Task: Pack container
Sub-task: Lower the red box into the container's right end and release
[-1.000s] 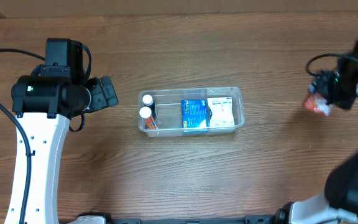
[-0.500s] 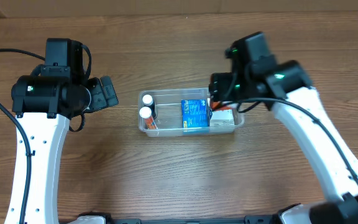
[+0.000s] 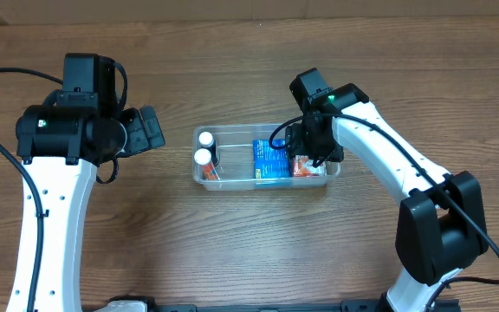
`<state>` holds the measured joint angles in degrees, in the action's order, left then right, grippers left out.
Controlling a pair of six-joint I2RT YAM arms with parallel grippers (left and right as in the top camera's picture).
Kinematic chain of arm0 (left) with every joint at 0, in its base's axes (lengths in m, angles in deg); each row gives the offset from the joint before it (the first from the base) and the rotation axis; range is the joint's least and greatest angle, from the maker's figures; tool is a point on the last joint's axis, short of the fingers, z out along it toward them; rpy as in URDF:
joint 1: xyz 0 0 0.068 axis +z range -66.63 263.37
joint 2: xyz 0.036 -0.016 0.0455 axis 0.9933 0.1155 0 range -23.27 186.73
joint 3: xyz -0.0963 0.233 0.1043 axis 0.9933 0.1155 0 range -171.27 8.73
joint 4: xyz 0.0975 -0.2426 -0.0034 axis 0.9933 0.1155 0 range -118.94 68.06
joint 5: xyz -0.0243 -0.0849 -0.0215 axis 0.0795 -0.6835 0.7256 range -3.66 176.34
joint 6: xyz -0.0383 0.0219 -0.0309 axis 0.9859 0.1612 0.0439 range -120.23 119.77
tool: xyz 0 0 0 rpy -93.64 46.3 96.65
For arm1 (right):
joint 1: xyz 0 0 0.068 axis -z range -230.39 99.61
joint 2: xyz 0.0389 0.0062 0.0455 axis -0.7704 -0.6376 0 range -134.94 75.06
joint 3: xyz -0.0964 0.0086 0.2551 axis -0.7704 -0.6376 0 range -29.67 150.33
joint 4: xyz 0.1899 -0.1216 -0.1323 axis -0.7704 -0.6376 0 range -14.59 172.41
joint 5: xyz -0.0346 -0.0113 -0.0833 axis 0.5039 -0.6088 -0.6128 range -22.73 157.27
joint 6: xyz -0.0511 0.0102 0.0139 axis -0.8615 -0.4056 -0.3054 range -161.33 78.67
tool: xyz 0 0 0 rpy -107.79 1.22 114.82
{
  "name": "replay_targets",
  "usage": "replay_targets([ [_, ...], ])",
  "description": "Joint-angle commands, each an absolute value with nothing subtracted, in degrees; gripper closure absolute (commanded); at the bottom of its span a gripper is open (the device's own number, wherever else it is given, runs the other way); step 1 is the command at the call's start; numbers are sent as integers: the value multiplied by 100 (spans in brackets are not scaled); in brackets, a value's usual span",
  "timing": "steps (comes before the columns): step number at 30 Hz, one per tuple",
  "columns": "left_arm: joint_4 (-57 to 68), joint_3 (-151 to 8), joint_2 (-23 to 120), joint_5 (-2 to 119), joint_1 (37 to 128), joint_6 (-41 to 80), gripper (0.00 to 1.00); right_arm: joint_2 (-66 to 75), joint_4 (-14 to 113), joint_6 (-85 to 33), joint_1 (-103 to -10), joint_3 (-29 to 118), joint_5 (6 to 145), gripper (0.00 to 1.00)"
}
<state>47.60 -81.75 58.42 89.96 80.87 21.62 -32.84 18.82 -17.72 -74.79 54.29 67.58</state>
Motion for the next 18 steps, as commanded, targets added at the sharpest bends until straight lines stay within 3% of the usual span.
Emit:
replay_targets([
  [1,4755,-8241,5875,8946,8111,2013,0,-3245,1914,-1728,-7475,5396,6537,24],
  [6,4755,-8241,5875,8946,8111,2013,0,-3245,1860,-1728,-7475,5396,6540,11],
  [18,4762,-8241,5875,8946,8111,2013,0,-2832,1831,-1905,-7475,5816,6295,16],
])
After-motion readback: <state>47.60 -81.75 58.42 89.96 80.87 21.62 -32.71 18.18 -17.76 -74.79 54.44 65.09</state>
